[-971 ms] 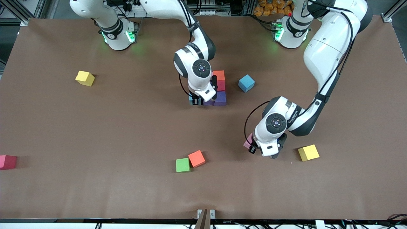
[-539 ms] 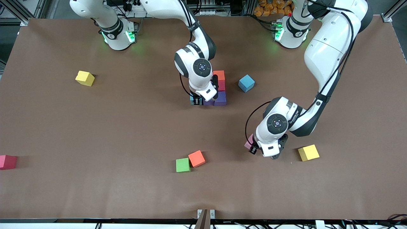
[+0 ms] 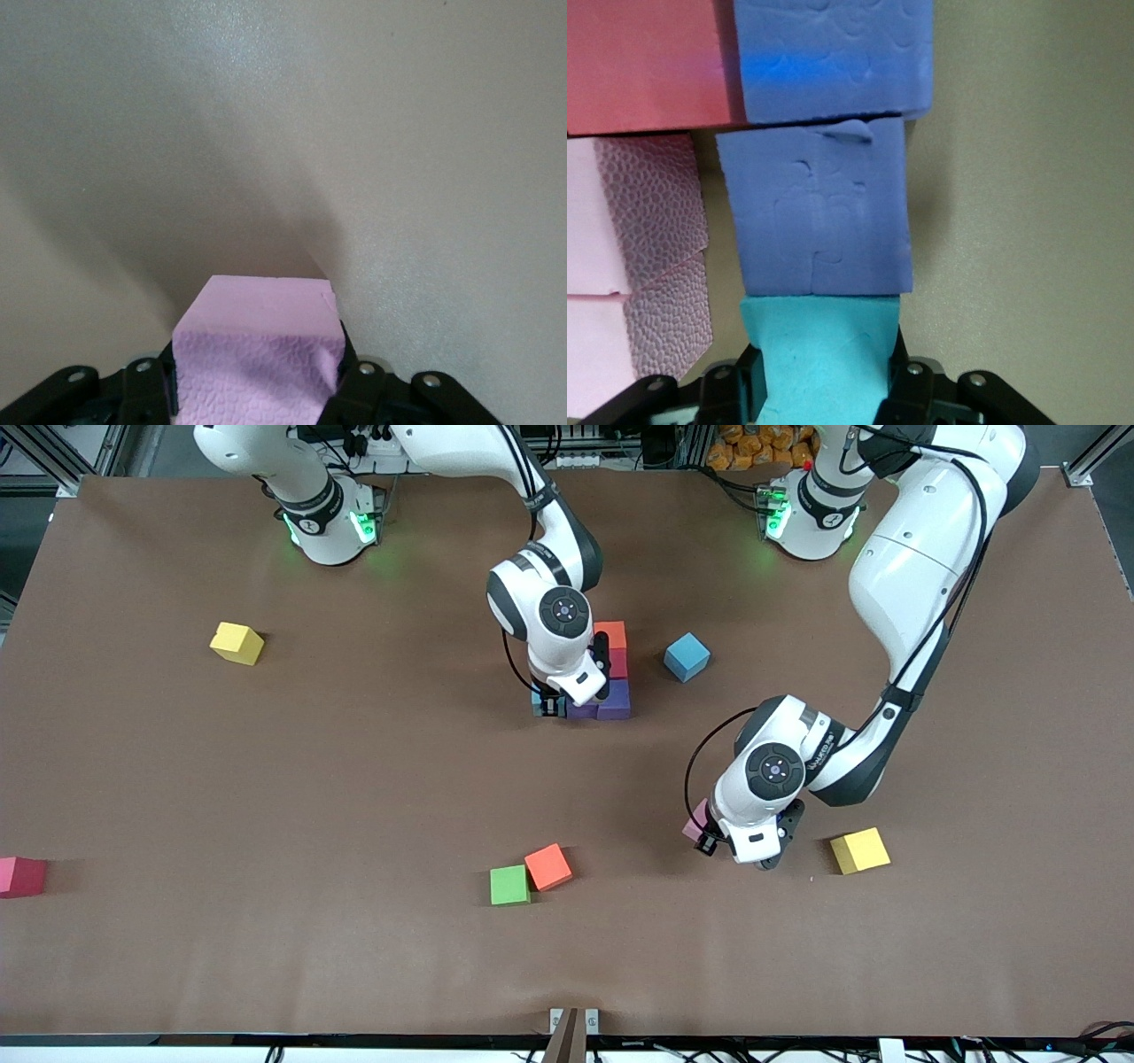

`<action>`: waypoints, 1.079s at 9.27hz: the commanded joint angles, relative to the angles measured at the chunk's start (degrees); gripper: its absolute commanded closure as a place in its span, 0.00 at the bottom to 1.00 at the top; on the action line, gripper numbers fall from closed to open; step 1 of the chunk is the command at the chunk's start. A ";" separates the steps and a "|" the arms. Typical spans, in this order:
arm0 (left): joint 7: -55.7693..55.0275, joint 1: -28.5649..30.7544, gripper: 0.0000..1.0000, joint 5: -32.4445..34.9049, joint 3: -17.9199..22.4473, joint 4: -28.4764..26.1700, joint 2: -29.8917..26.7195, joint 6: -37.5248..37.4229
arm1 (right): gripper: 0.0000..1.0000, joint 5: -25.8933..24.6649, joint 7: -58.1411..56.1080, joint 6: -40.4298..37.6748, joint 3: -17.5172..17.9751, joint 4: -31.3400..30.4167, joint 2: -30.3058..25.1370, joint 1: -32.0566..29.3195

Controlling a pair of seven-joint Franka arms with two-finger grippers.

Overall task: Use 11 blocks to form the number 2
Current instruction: 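Press the cyan cube under the purple cubes with the right gripper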

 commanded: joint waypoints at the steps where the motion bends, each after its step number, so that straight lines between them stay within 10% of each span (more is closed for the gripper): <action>1: 4.07 -0.22 1.00 -0.68 0.23 0.87 0.38 0.18 | 0.69 -0.60 1.70 0.16 1.27 0.10 -0.45 -1.42; 8: 15.07 -0.14 1.00 -1.12 -0.56 0.96 -0.33 0.18 | 0.47 -0.60 3.30 0.51 1.63 0.10 -0.45 -1.33; 9: 15.25 -0.22 1.00 -1.12 -0.56 0.96 -0.33 0.18 | 0.36 -0.60 3.30 0.86 1.63 0.10 -0.45 -1.33; 10: 15.69 -0.22 1.00 -1.03 -0.56 0.96 -0.33 0.18 | 0.00 -0.69 2.34 1.73 1.71 -0.08 -0.45 -1.41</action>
